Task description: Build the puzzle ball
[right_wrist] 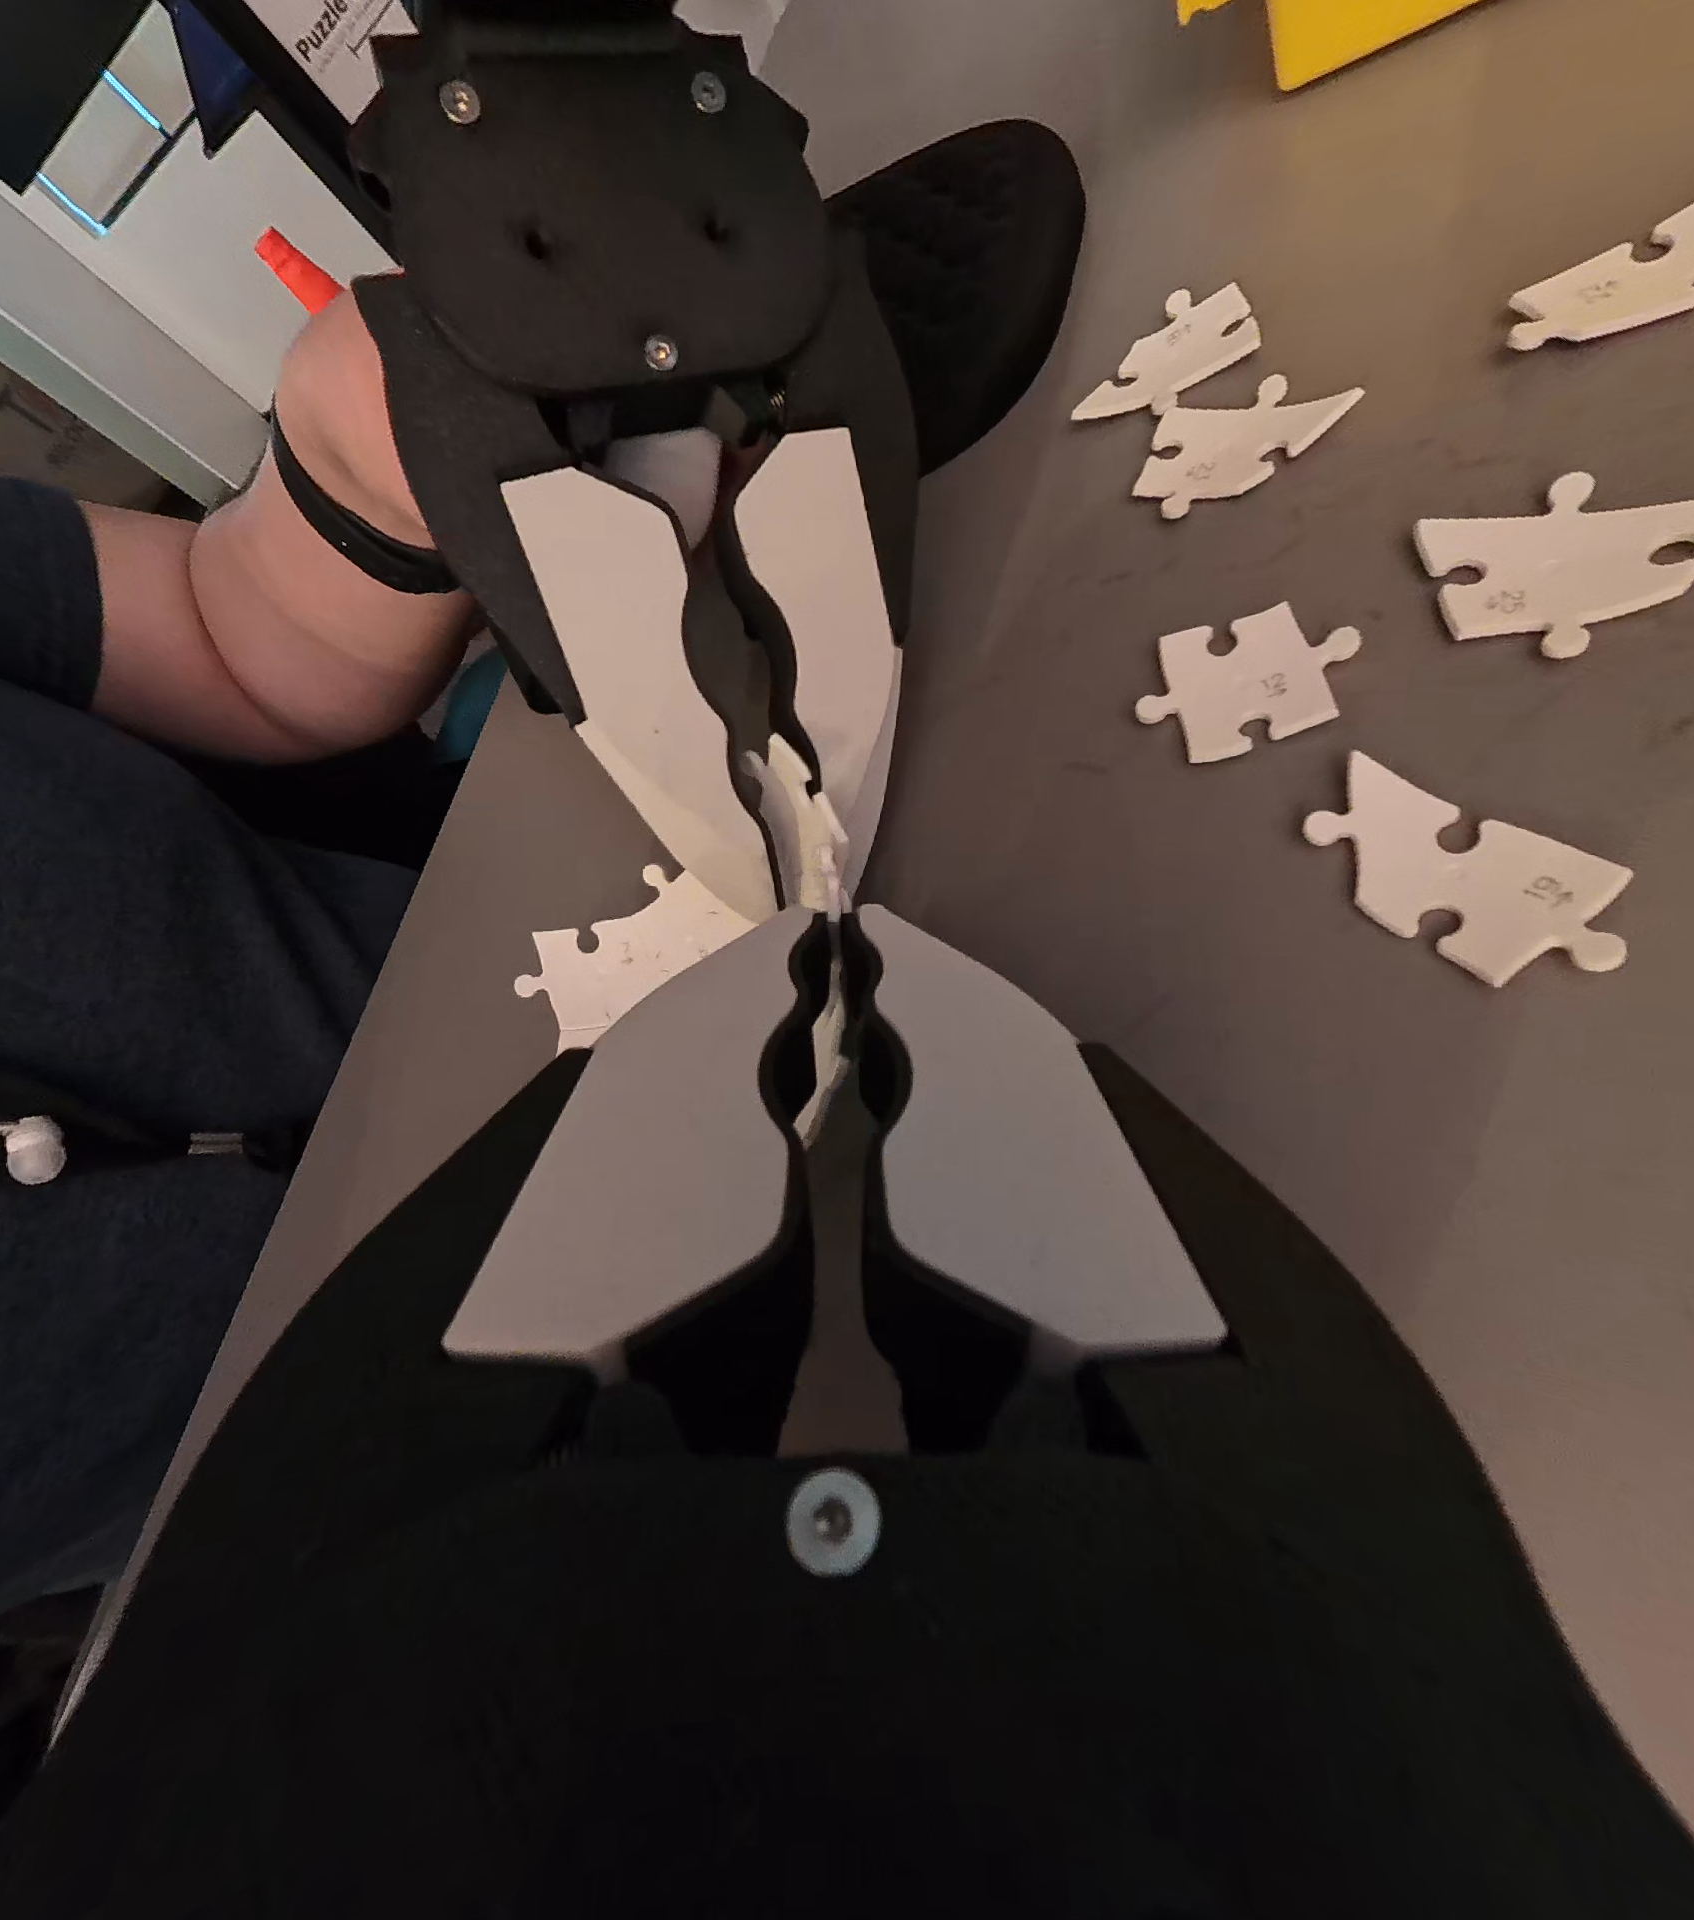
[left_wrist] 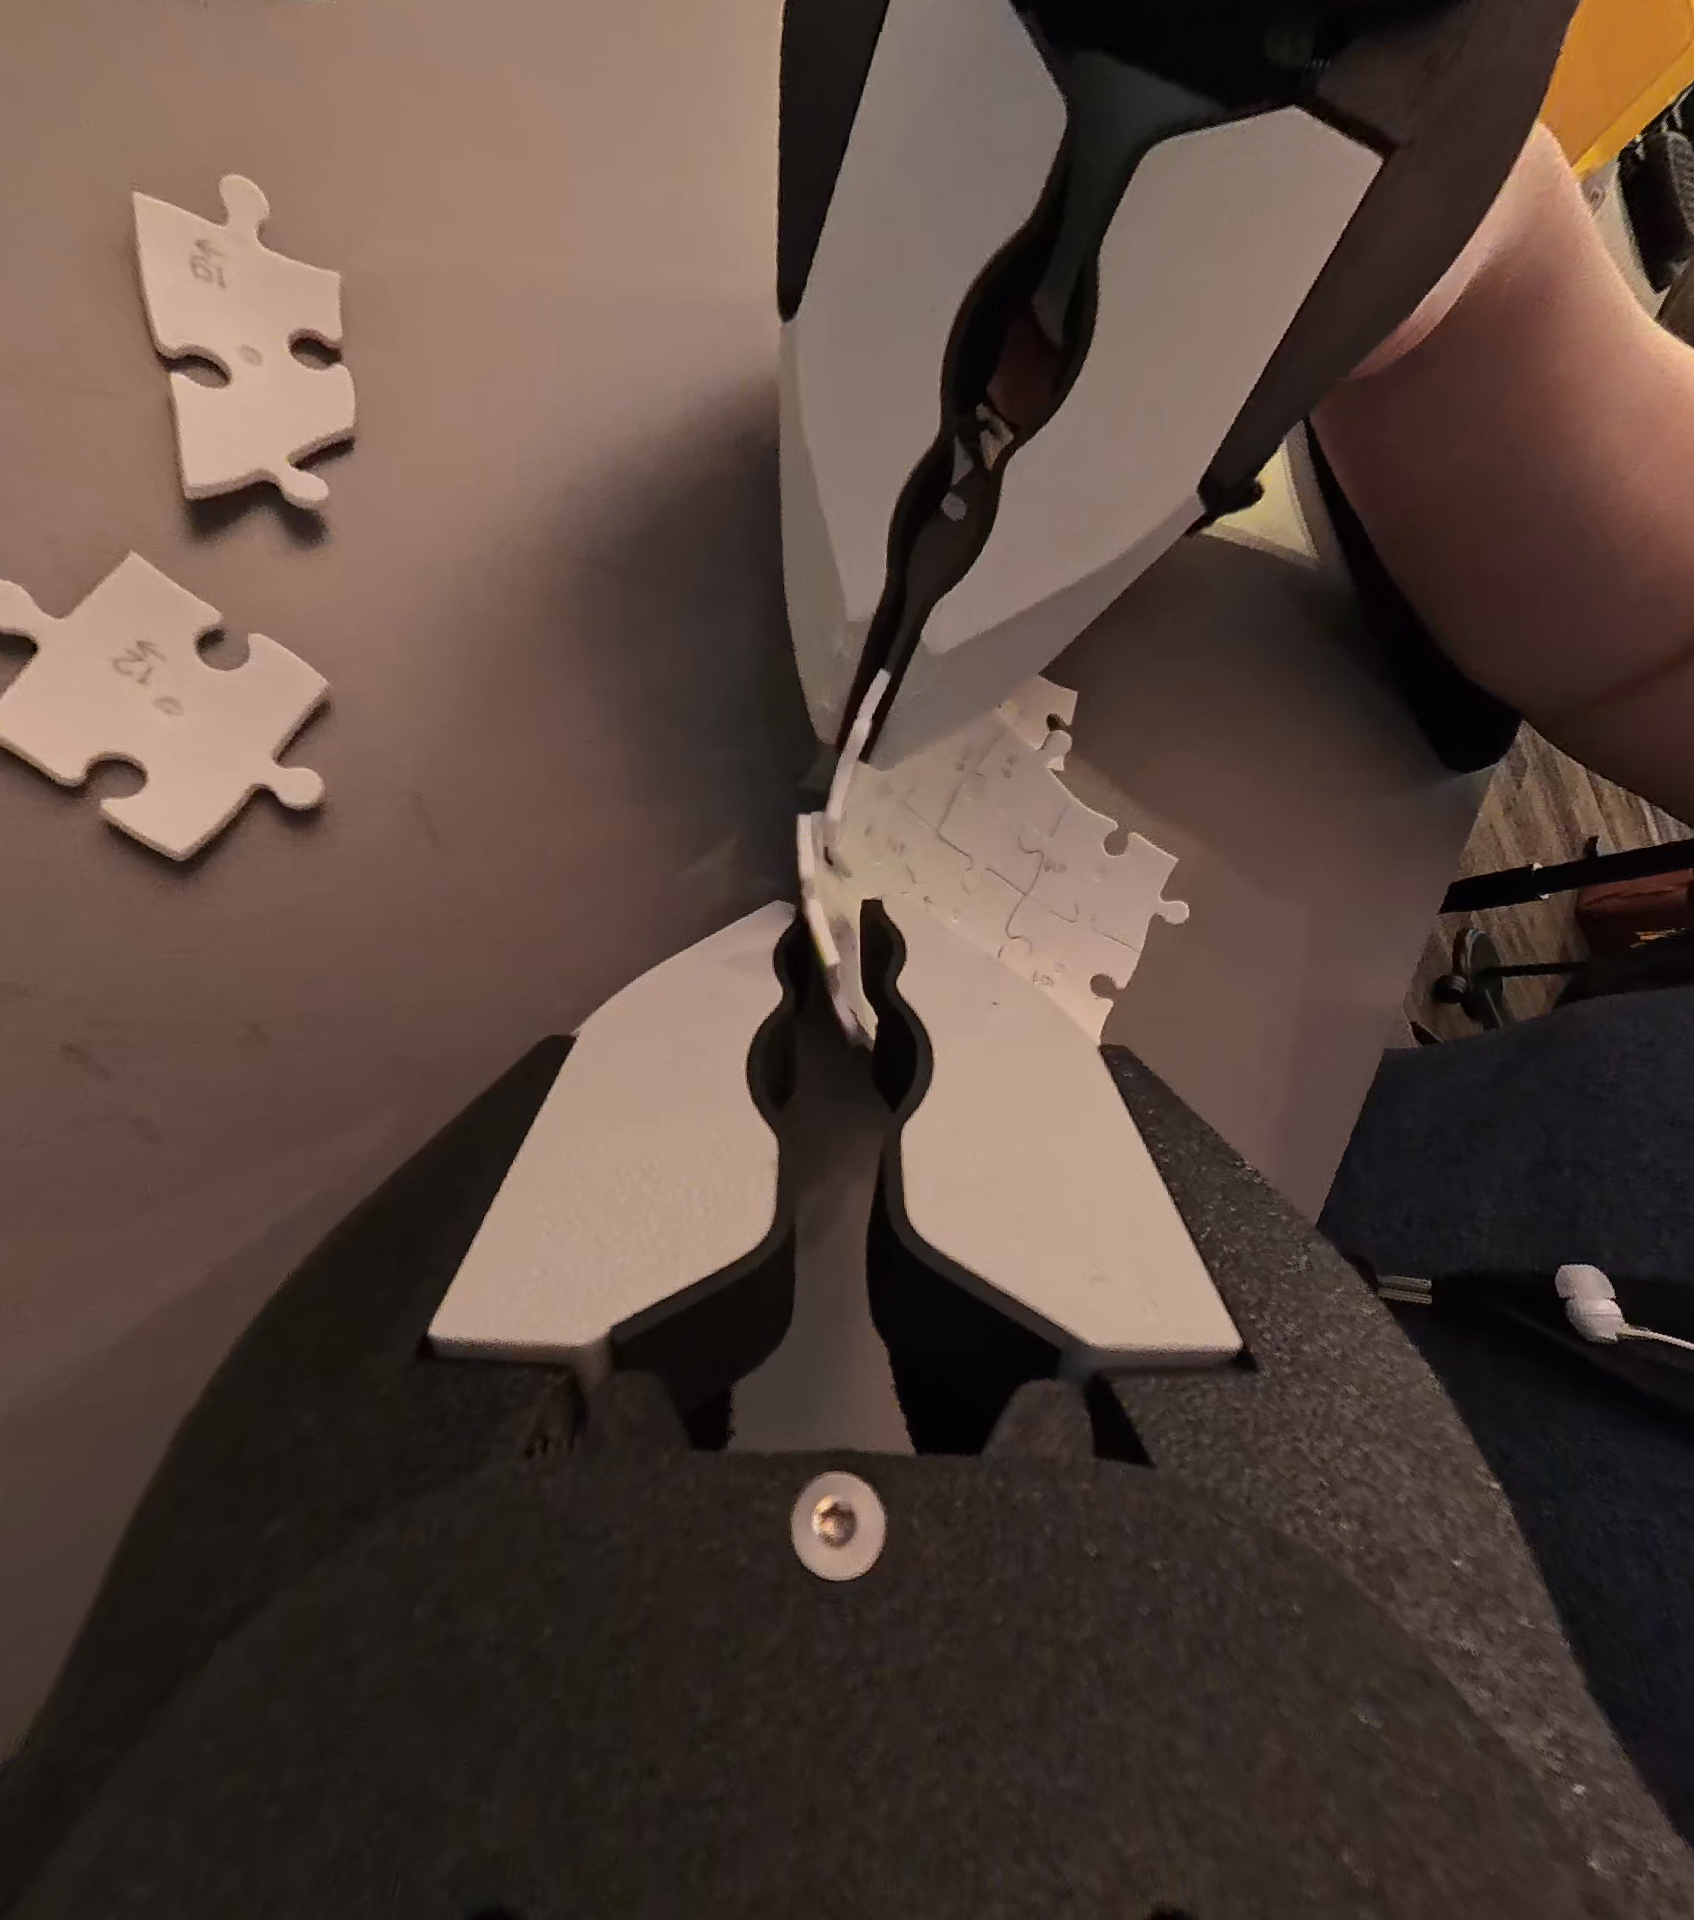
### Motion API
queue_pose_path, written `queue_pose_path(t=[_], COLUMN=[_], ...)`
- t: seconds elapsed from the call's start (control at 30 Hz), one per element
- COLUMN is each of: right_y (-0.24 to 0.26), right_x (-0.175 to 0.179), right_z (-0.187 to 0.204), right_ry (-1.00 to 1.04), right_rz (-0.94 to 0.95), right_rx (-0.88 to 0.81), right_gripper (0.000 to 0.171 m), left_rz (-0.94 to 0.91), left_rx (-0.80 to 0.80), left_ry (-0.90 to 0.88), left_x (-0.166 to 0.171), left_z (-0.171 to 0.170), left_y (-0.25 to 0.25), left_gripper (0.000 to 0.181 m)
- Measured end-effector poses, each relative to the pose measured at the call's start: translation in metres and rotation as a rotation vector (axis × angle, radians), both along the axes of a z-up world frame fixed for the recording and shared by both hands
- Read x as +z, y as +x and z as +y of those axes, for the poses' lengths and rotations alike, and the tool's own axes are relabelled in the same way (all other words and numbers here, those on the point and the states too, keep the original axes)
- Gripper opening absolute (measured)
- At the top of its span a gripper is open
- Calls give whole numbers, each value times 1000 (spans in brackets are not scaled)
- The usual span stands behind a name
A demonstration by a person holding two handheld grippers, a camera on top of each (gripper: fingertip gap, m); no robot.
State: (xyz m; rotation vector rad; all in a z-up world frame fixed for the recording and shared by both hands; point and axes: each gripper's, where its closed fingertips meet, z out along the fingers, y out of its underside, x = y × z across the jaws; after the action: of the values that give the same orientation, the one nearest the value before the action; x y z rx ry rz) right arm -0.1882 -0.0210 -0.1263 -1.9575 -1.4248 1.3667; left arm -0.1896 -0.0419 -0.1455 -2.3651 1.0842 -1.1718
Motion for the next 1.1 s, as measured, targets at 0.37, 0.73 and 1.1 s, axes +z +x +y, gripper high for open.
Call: queue_pose_path(t=[0.37, 0.73, 1.1], right_y=[-1, 1, 1], right_x=[-1, 1, 2], right_z=[2, 3, 5], right_ry=[-26, -26, -92], right_rz=[23, 36, 58], right_rx=[-11, -65, -136], right_gripper=[3, 3, 3], left_rz=[-50, -95, -134], left_rx=[20, 39, 58], left_ry=[-45, -75, -92], left_x=[2, 4, 7], left_z=[4, 6, 7], left_y=[0, 0, -1], left_gripper=[5, 3, 5])
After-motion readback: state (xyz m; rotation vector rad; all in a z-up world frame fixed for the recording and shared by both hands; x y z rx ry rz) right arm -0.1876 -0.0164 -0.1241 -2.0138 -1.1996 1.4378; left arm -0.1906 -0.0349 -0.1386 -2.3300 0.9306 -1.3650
